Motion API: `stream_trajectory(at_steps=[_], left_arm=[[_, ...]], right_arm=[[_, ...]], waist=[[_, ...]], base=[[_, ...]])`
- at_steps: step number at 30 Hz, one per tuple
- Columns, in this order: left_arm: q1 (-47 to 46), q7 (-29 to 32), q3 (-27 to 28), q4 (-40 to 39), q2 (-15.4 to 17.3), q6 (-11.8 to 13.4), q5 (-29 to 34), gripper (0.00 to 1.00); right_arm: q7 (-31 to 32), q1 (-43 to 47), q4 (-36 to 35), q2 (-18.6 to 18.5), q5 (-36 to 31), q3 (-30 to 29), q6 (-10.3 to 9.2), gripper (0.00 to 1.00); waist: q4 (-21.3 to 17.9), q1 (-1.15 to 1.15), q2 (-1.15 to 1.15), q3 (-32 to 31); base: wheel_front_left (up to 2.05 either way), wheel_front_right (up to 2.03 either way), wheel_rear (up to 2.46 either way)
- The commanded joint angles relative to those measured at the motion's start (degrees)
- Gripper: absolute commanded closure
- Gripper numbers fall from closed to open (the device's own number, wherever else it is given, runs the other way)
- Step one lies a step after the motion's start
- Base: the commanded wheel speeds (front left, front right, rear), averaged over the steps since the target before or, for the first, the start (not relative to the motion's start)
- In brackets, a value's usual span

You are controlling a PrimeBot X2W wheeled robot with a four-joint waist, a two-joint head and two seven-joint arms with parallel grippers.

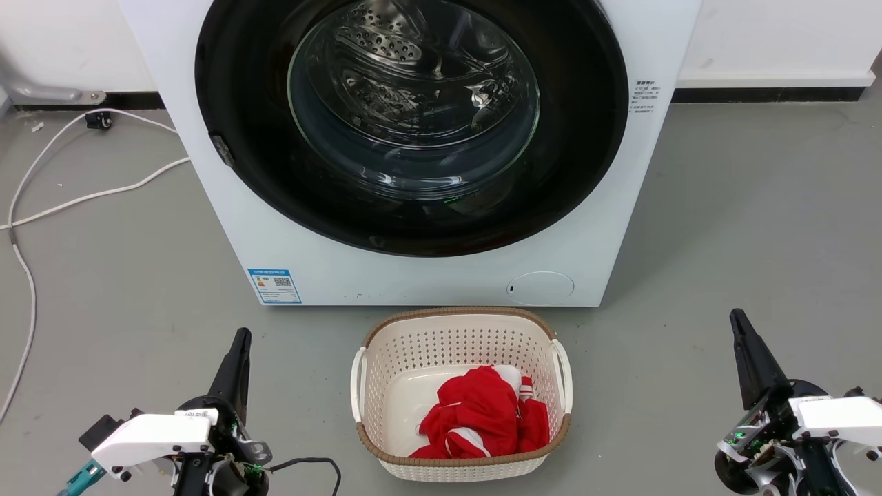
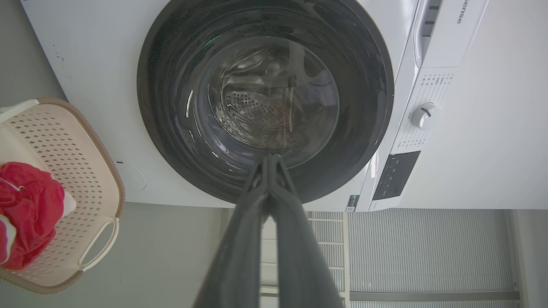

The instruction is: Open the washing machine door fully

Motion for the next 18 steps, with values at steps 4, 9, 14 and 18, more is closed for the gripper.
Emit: stream_trajectory(at_steps=[4, 9, 14, 18], left_arm=[[0.08, -0.01, -0.05, 0.17, -0.03, 0.0, 0.0, 0.0], [0.4, -1.08, -1.25, -0.28, -0.1, 0.0, 0.21, 0.0], [0.55, -2.61, -2.54, -1.39, -0.09, -0.01, 0.9, 0.0], [0.66, -3.77, -3.21, -2.39, 0.18, -0.01, 2.83, 0.0]], right_arm=[[-0.03, 0.12, 0.12, 0.01, 0.02, 0.0, 0.01, 0.0], [-1.26, 0.82, -0.43, 0.03, -0.53, 0.46, 0.0, 0.0], [-2.69, 1.43, -1.4, 0.05, -1.9, 0.74, 0.0, 0.0], [-3.77, 1.71, -2.22, 0.06, -4.28, 1.15, 0.0, 0.0]], waist=[[0.0, 0.0, 0.0, 0.0], [-0.05, 0.0, 0.0, 0.0], [-0.06, 0.0, 0.0, -0.06], [-0.04, 0.0, 0.0, -0.12]], base=[[0.0, 0.0, 0.0], [0.0, 0.0, 0.0], [0.0, 0.0, 0.0], [0.0, 0.0, 0.0]])
